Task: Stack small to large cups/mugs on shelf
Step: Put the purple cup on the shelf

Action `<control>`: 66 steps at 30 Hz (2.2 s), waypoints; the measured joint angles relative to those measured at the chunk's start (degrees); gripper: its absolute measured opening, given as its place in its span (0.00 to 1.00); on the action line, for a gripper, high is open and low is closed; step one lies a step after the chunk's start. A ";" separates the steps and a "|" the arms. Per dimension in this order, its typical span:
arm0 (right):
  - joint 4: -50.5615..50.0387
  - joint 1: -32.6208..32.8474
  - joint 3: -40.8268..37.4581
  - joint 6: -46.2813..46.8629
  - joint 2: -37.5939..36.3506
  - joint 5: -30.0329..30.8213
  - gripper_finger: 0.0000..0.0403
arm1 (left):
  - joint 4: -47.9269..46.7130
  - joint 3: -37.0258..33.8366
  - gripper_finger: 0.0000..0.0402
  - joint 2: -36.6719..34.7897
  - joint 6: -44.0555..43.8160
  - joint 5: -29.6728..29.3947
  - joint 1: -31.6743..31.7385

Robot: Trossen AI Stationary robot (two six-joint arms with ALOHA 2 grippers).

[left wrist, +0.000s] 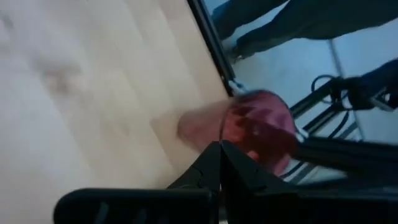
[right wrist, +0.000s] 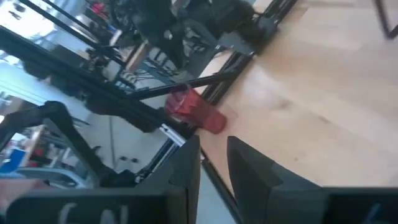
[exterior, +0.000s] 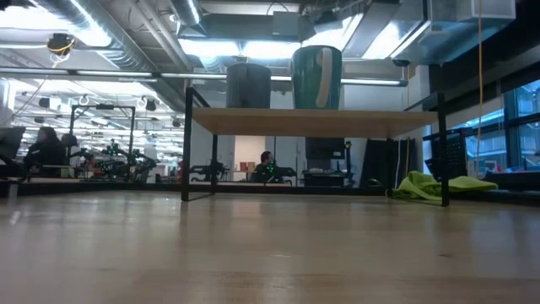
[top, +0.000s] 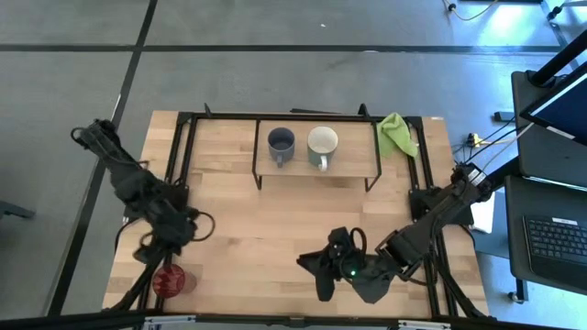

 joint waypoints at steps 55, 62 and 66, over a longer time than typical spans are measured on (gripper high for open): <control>4.02 0.05 -8.39 9.04 0.00 -1.41 0.51 | 10.73 -11.43 0.27 0.24 -22.75 -3.25 -14.17; 4.02 0.05 -8.39 9.15 0.00 -1.41 0.51 | 10.54 -11.43 0.27 -0.50 -24.09 -2.73 -14.00; 4.02 0.05 -8.39 9.17 0.00 -1.41 0.51 | 9.36 -10.42 0.27 -2.80 -24.52 -2.77 -12.72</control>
